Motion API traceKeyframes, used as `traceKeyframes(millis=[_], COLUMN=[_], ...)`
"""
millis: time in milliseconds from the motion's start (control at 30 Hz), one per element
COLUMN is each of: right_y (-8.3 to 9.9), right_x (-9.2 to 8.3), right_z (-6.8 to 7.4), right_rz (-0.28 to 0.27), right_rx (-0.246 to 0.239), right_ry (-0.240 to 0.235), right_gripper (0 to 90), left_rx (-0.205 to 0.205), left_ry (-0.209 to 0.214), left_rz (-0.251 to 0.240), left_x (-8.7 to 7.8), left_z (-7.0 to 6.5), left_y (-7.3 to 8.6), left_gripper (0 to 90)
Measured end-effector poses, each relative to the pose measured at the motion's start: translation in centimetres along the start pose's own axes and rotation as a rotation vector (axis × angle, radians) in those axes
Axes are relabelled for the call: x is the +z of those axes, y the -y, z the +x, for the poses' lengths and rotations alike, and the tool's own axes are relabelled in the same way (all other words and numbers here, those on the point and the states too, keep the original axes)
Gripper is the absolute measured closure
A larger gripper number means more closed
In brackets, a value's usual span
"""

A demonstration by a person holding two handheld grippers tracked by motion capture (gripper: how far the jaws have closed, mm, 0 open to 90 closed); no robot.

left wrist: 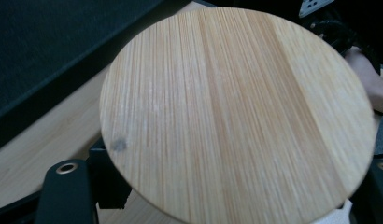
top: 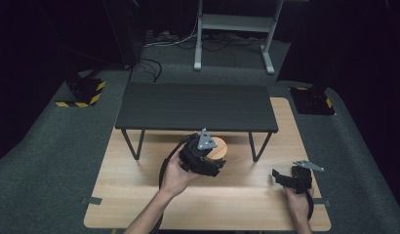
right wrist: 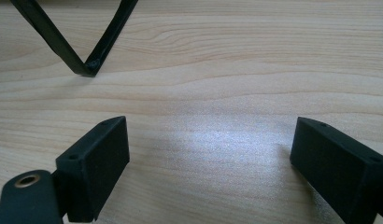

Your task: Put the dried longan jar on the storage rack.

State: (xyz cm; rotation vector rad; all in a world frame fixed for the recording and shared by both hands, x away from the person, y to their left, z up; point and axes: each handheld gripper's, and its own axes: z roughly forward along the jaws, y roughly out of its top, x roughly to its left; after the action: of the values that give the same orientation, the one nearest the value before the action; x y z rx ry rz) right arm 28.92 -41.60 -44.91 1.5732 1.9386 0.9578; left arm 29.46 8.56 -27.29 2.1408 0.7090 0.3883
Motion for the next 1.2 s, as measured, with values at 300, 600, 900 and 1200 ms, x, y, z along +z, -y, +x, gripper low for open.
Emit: traceKeyframes(millis=[300, 600, 900, 1200], right_y=[0.1, 0.1, 0.2, 0.2], right_x=[0.0, 0.0, -0.1, -0.1], right_z=[-0.2, -0.3, -0.5, -0.5], right_rz=[-0.003, -0.005, -0.009, -0.009], right_rx=[0.003, 0.006, 0.018, 0.017], right_ry=[-0.005, -0.009, -0.019, -0.019], right_gripper=[11.1, 11.1, 11.0, 11.0], left_rx=[0.004, -0.022, -0.075, -0.09], left_ry=[0.043, 0.051, -0.043, -0.094], left_rz=[-0.063, -0.053, -0.007, 0.025], left_x=[-1.7, -1.0, 1.2, 2.6], left_z=[1.8, 4.5, 6.6, 7.2], left_y=[-3.0, -7.1, -9.1, -9.4], left_gripper=[25.3, 25.3, 25.3, 25.3])
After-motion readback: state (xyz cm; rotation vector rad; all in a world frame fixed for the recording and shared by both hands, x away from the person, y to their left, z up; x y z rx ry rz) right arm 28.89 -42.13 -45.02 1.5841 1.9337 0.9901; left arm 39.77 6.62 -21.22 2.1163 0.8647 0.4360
